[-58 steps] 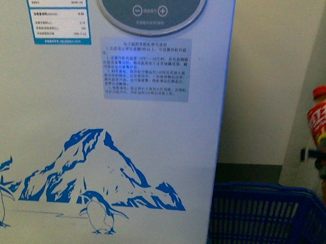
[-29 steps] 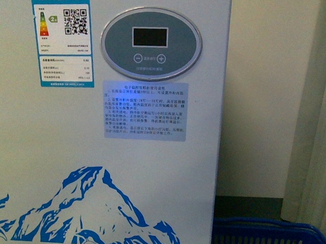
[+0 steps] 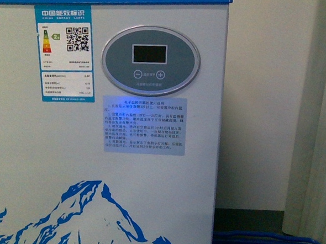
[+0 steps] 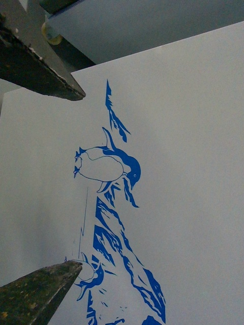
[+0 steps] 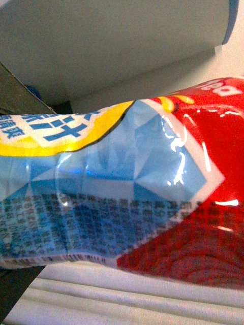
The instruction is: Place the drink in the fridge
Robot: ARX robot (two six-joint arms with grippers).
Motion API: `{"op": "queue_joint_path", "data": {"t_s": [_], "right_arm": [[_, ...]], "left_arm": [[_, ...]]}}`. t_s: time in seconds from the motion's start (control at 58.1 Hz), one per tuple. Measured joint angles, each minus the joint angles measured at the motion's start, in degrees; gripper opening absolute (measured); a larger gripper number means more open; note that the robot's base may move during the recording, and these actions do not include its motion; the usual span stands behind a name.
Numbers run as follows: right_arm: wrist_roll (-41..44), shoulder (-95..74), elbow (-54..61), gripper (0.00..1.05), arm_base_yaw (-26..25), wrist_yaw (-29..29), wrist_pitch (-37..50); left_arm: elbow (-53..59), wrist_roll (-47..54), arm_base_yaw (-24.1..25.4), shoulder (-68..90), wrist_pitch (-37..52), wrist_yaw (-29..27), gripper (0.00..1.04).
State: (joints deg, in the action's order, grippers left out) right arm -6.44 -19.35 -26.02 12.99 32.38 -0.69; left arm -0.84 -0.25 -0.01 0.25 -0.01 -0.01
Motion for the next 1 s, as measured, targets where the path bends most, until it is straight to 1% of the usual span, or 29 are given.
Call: {"op": "queue_joint_path", "data": {"t_s": [0.999], "right_arm": [[-0.22, -0.35, 0.5, 0.42, -0.13, -0.46, -0.31]], "left_arm": [[0.0, 0.0, 0.0, 0.02, 0.0, 0.02, 0.97]]}}
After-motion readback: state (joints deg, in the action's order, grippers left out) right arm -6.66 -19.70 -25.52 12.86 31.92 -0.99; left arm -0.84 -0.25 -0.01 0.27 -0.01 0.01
